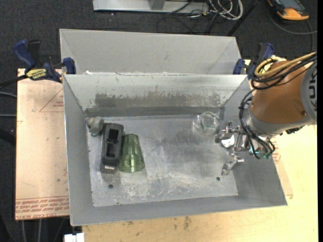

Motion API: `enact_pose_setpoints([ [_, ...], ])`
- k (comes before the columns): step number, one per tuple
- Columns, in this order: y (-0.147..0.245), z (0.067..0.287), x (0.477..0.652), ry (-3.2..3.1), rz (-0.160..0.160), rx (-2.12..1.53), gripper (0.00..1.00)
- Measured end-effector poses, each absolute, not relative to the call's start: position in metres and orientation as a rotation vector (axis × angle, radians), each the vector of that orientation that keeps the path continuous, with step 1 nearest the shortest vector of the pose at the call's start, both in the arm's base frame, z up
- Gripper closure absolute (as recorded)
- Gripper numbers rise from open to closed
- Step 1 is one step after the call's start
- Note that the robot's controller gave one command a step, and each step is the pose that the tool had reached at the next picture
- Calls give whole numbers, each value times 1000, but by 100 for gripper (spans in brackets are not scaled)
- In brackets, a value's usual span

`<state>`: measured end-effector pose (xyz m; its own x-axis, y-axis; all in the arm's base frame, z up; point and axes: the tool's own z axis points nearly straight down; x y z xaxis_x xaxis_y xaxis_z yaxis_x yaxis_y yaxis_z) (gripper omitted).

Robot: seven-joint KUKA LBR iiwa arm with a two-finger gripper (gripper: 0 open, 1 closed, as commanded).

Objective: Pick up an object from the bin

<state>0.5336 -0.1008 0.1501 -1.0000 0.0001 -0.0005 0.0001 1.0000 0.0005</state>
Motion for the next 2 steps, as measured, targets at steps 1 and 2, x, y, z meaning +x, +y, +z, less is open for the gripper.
enact_pose_setpoints([
  [1, -21, 78, 581, 3123, -2, -367, 100],
  [2, -21, 78, 581, 3123, -2, -369, 100],
])
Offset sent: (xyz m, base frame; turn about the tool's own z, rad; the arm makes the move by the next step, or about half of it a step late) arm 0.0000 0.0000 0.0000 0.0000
